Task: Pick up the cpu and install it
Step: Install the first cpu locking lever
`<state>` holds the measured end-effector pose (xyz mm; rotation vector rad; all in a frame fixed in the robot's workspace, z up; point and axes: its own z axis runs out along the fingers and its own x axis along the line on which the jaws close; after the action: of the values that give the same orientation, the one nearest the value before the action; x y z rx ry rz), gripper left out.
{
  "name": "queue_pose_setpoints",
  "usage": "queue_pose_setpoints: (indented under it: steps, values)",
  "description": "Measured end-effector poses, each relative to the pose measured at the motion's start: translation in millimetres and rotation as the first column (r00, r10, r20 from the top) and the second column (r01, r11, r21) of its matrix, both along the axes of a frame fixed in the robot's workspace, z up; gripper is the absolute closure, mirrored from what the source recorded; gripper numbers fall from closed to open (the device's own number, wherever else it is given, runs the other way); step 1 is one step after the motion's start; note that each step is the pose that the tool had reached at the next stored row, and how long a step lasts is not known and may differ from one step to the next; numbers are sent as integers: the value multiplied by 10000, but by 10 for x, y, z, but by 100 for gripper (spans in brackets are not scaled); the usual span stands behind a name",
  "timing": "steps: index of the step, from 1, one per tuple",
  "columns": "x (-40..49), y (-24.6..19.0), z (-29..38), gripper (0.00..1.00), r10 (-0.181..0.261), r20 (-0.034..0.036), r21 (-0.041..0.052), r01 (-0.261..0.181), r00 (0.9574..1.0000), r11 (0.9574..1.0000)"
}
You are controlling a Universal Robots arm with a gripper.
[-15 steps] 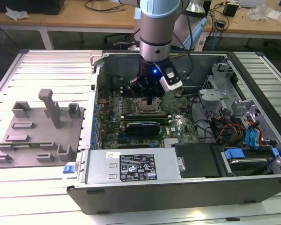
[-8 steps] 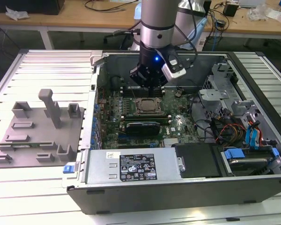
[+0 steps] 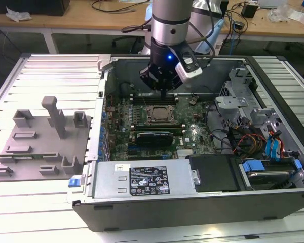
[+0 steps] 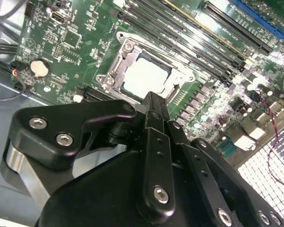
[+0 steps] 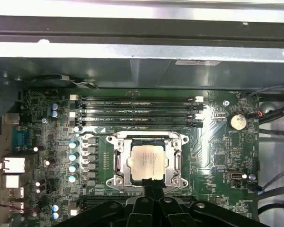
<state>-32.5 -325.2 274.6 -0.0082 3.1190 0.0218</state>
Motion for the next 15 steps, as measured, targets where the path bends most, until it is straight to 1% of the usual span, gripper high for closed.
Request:
queue_pose_setpoints:
  steps: [3,6,7,8,10,11,12,14,15]
  values:
    - [-87,0,-1,89,-1,1,4,1,10000,10000]
    - [-232,0,-2,89,-1,0,4,1,10000,10000]
    - [-386,0,-3,89,1,1,7,-1,10000,10000]
    - [-478,0,-4,89,-1,1,8,1,10000,10000]
    - [-554,0,-5,89,-2,0,13,2,10000,10000]
    - [-588,0,-6,89,-1,0,59,1,10000,10000]
    - [-620,0,-6,89,-1,0,192,1,10000,9998]
    - [-673,0,-6,89,-1,1,504,1,10000,9987]
    - [-686,-1,-6,89,1,0,628,-1,10000,9980]
